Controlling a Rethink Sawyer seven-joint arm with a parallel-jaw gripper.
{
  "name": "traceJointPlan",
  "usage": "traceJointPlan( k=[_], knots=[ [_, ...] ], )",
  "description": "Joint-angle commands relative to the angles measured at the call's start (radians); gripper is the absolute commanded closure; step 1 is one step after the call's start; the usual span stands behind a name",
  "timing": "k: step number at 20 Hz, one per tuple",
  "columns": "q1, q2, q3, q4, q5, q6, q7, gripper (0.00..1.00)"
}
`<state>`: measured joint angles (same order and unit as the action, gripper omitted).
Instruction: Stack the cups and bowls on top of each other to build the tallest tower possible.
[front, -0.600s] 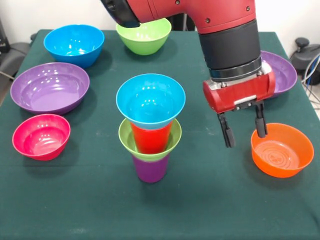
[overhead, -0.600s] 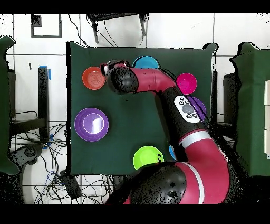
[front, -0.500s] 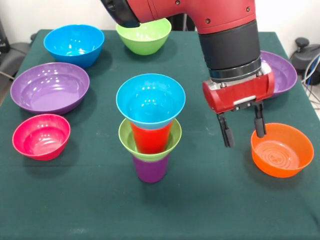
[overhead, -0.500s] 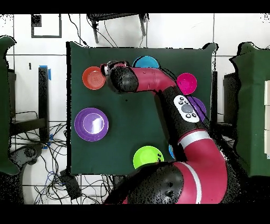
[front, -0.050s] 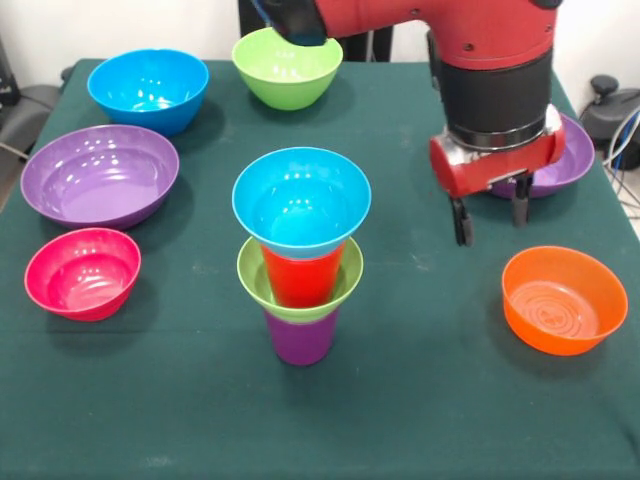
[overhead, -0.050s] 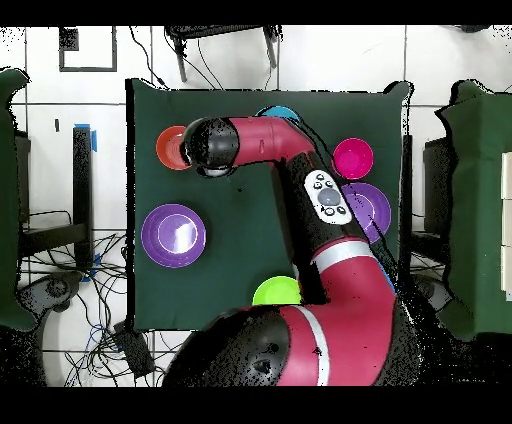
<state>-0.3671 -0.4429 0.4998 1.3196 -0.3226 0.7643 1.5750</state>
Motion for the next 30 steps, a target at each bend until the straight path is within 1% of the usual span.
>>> traceJointPlan(
  k=[1, 3, 9, 20, 22, 26, 30],
  knots=[
    [0.038, 0.033, -0.066, 0.003, -0.022, -0.012, 0.109, 0.00],
    [0.045, 0.029, -0.071, 0.025, -0.025, -0.046, 0.124, 0.00],
    [0.069, 0.038, -0.093, 0.025, -0.022, -0.078, 0.147, 0.00],
    [0.065, 0.053, -0.100, 0.009, -0.010, -0.086, 0.108, 0.00],
    [0.067, 0.061, -0.102, -0.009, -0.010, -0.080, 0.101, 0.00],
    [0.070, 0.062, -0.111, -0.001, -0.020, -0.110, 0.110, 0.00],
    [0.072, 0.077, -0.107, -0.019, -0.019, -0.121, 0.107, 0.00]
  ],
)
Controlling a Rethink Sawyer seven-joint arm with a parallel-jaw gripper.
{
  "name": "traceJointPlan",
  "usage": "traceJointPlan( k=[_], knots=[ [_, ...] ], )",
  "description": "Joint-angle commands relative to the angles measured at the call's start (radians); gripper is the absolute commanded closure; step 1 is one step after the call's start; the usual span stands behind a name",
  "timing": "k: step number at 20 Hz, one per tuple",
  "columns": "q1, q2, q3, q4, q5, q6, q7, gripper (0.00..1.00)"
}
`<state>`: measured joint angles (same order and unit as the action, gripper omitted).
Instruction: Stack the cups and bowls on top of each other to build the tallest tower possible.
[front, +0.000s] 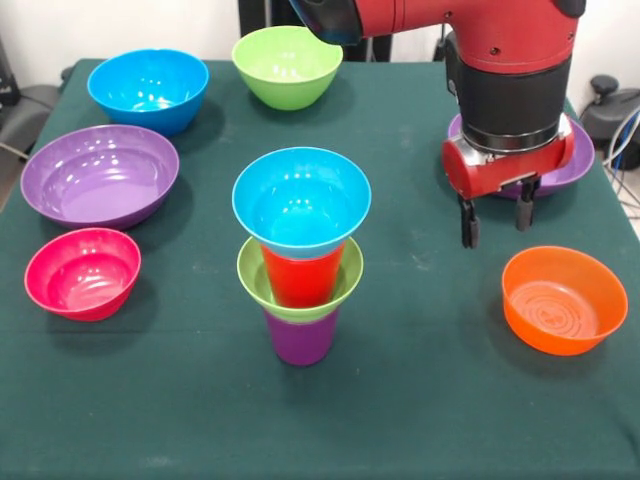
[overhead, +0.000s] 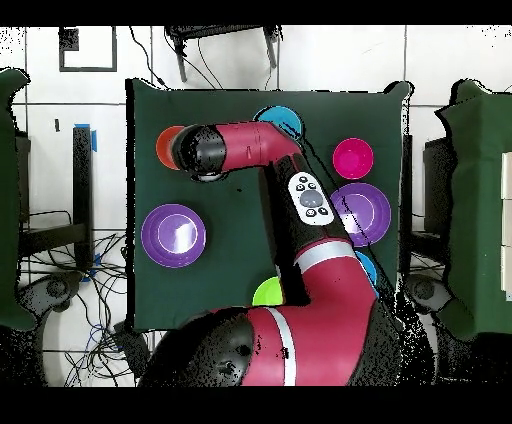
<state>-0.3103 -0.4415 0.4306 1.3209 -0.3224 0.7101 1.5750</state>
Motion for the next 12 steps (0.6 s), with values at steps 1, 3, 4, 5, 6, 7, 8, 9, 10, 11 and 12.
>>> traceJointPlan(
  k=[1, 3, 4, 5, 6, 7, 8, 9, 10, 11, 12],
  knots=[
    [0.017, 0.079, -0.038, -0.025, -0.018, -0.068, 0.109, 0.00],
    [0.023, 0.084, -0.040, -0.036, -0.016, -0.068, 0.115, 0.00],
    [0.025, 0.087, -0.039, -0.041, -0.013, -0.068, 0.118, 0.00],
    [0.026, 0.090, -0.038, -0.044, -0.008, -0.064, 0.121, 0.00],
    [0.027, 0.092, -0.037, -0.049, -0.004, -0.061, 0.125, 0.00],
    [0.029, 0.095, -0.038, -0.053, -0.004, -0.061, 0.127, 0.00],
    [0.031, 0.097, -0.039, -0.058, -0.004, -0.060, 0.127, 0.00],
    [0.033, 0.100, -0.039, -0.066, -0.004, -0.057, 0.126, 0.00],
    [0.033, 0.102, -0.038, -0.070, -0.003, -0.057, 0.126, 0.00],
    [0.031, 0.105, -0.037, -0.071, -0.001, -0.058, 0.125, 0.00],
    [0.029, 0.107, -0.035, -0.072, 0.000, -0.058, 0.124, 0.00]
  ],
)
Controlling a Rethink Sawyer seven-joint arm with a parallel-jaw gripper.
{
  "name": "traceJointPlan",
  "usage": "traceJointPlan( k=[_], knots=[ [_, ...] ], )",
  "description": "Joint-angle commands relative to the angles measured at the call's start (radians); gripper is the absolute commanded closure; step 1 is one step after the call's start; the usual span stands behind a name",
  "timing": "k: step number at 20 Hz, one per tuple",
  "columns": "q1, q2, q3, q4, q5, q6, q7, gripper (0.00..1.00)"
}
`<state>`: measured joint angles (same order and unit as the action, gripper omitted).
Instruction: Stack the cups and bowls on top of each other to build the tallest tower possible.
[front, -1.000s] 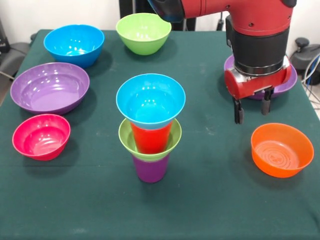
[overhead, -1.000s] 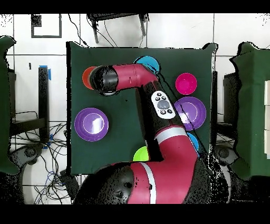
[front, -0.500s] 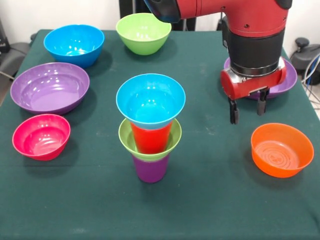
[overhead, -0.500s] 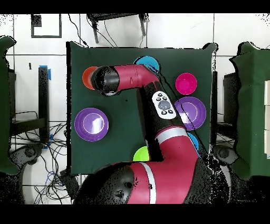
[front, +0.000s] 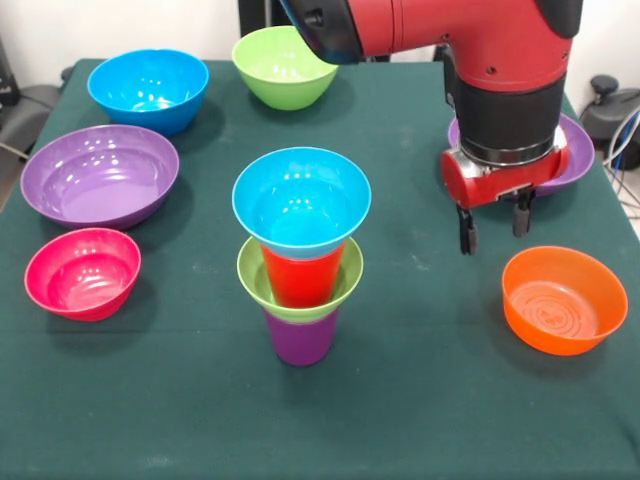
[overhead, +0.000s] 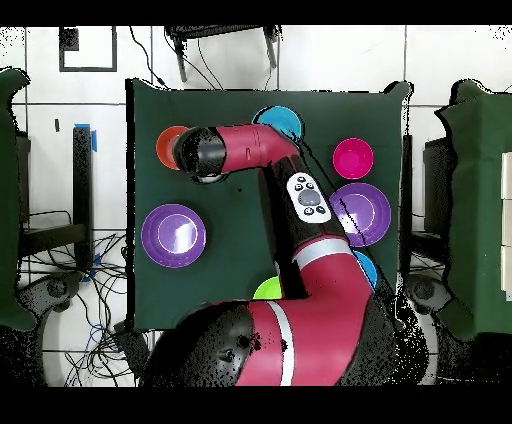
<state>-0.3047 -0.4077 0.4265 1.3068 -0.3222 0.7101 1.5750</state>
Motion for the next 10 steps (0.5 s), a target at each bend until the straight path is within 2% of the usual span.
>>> traceJointPlan(
  k=[1, 10],
  knots=[
    [0.023, 0.077, -0.030, -0.062, 0.000, -0.061, 0.123, 0.00],
    [0.031, 0.102, -0.026, -0.098, 0.005, -0.062, 0.128, 0.00]
  ],
)
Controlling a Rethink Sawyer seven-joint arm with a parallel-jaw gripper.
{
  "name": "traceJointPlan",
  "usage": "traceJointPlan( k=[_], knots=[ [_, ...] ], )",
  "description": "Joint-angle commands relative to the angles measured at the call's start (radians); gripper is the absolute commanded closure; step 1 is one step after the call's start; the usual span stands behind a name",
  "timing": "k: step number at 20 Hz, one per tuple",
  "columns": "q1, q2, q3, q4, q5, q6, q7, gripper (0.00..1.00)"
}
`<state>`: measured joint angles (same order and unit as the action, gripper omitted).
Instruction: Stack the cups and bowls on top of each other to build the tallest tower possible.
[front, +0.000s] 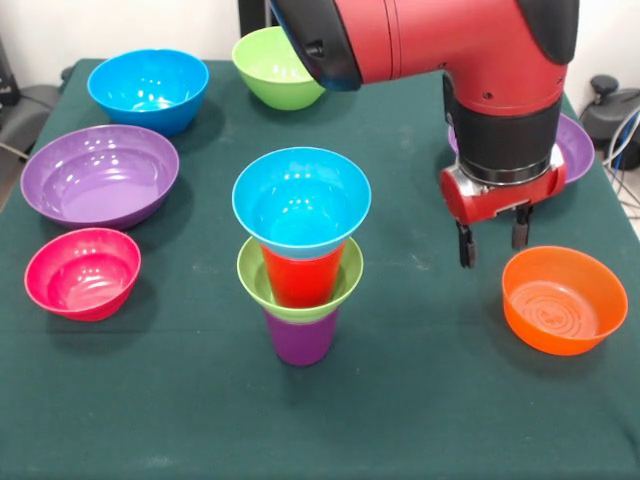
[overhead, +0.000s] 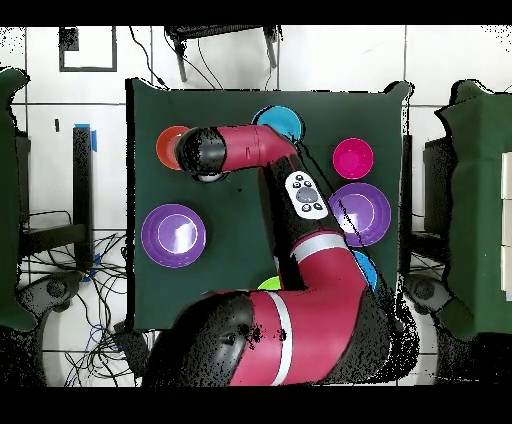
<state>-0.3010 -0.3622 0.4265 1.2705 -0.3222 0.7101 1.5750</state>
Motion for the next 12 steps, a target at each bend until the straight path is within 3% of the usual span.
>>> traceJointPlan(
  k=[1, 12],
  knots=[
    [0.027, 0.056, -0.025, -0.063, 0.007, -0.060, 0.127, 0.00],
    [0.032, 0.068, -0.018, -0.101, 0.025, -0.030, 0.129, 0.00]
  ],
)
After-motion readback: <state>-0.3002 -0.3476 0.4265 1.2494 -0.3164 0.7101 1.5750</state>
